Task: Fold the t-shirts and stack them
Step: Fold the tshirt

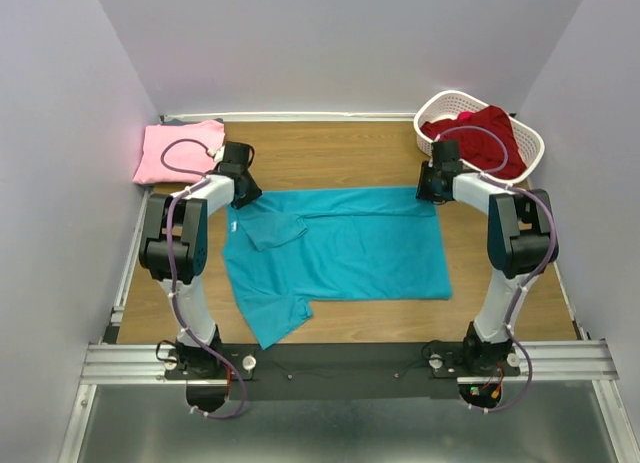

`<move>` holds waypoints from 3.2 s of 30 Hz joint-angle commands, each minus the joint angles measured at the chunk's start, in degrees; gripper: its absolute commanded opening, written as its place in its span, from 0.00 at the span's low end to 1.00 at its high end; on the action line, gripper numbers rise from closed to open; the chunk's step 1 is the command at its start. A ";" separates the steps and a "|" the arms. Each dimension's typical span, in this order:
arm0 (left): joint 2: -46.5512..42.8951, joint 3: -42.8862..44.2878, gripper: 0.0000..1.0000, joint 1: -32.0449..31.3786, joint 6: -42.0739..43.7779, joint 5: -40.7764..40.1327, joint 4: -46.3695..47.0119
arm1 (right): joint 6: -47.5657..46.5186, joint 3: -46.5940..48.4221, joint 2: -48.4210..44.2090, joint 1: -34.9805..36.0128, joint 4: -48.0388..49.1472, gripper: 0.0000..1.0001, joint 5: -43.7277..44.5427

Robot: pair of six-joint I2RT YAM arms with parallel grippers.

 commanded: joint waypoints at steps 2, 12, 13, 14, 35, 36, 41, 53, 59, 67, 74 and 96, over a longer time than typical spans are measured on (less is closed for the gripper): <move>8.45 6.42 0.41 1.92 1.66 -1.37 -4.63 | -1.61 6.83 9.04 -2.10 -0.97 0.37 3.91; 12.26 19.97 0.66 2.19 3.69 0.48 -6.39 | -5.31 19.77 14.86 -2.28 -1.32 0.39 2.60; 11.21 19.53 0.69 2.19 3.69 0.04 -6.22 | -5.40 20.03 13.98 -2.28 -1.32 0.40 2.07; 9.89 19.09 0.77 2.19 3.60 -0.49 -6.13 | -5.31 19.95 13.10 -2.28 -1.41 0.41 1.46; -37.67 -23.35 0.76 -7.03 -9.39 -7.79 -20.71 | 2.07 -12.03 -29.00 -2.19 -16.35 0.66 -4.34; -37.93 -24.06 0.75 -7.56 -10.02 -7.35 -21.24 | 2.16 -13.00 -31.10 -2.19 -16.87 0.66 -4.43; -36.36 -26.61 0.73 -9.41 -12.48 -3.83 -22.92 | 2.51 -17.31 -35.51 -2.19 -18.02 0.66 -6.01; -29.76 -27.32 0.57 -9.50 -13.71 -2.60 -23.79 | 2.43 -18.81 -37.88 -2.19 -17.93 0.67 -6.98; -29.06 -26.09 0.53 -9.50 -14.59 -3.39 -25.46 | 2.51 -19.08 -38.59 -2.19 -17.85 0.67 -7.07; -25.28 -27.84 0.48 -9.68 -15.74 -1.11 -23.62 | 2.95 -20.04 -38.59 -2.19 -17.32 0.67 -6.98; -25.80 -27.32 0.12 -10.12 -15.56 -1.54 -24.06 | 4.09 -22.84 -39.11 -2.19 -17.14 0.67 -5.75; -30.73 -28.72 0.00 -10.21 -12.40 -1.11 -20.46 | 14.29 -28.22 -33.41 -2.36 -22.59 0.64 5.06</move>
